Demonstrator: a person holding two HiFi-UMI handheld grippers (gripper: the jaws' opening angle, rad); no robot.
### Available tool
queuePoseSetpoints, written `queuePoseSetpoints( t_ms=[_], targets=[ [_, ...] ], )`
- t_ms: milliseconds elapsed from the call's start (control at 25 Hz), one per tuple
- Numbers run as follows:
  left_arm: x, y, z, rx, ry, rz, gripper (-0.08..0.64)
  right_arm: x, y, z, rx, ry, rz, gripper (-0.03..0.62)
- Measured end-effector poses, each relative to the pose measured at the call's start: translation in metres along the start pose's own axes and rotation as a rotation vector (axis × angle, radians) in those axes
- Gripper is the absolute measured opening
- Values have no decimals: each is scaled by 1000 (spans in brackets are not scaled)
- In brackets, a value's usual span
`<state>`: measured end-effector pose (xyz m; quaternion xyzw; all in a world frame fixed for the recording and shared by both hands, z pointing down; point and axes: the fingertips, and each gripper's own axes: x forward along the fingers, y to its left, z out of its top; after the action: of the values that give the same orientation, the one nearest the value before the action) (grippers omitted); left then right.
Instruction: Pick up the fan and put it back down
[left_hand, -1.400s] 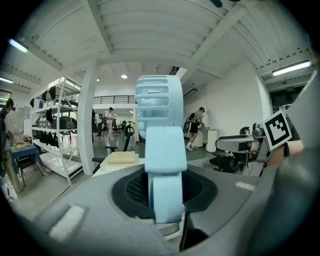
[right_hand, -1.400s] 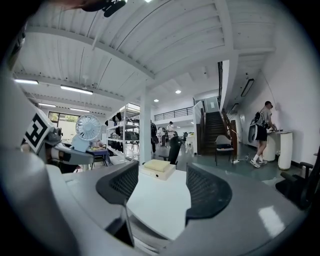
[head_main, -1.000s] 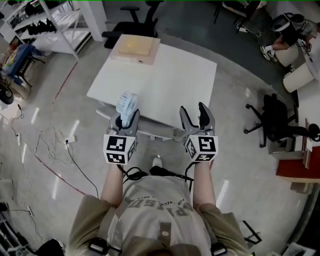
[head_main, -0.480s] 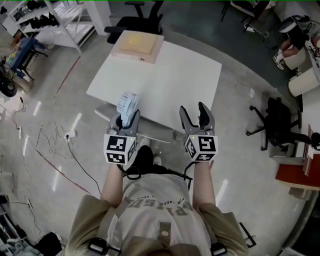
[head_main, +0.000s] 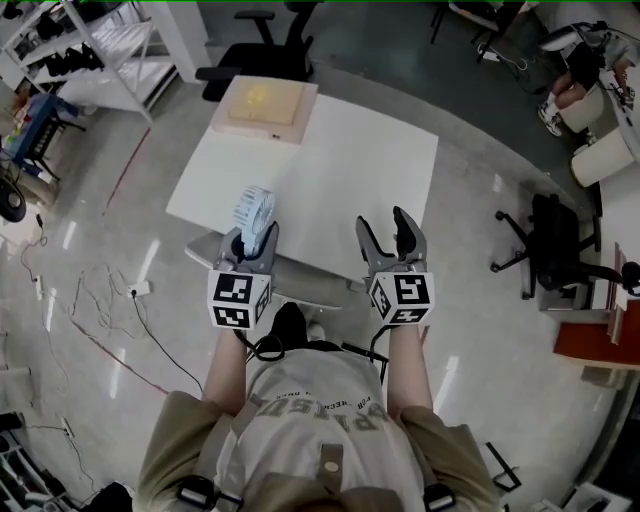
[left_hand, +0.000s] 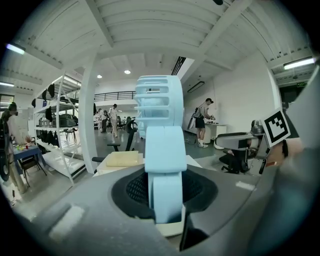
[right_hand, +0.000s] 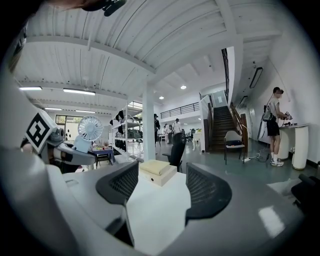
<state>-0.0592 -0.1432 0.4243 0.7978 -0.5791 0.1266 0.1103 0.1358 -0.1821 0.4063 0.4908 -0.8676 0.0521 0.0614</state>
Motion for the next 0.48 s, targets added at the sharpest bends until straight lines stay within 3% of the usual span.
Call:
queuePoseSetpoints(
  t_ms=[480],
  targets=[
    [65,17,0,62,75,-169,106,66,-6,8,-32,2,12,281]
  ],
)
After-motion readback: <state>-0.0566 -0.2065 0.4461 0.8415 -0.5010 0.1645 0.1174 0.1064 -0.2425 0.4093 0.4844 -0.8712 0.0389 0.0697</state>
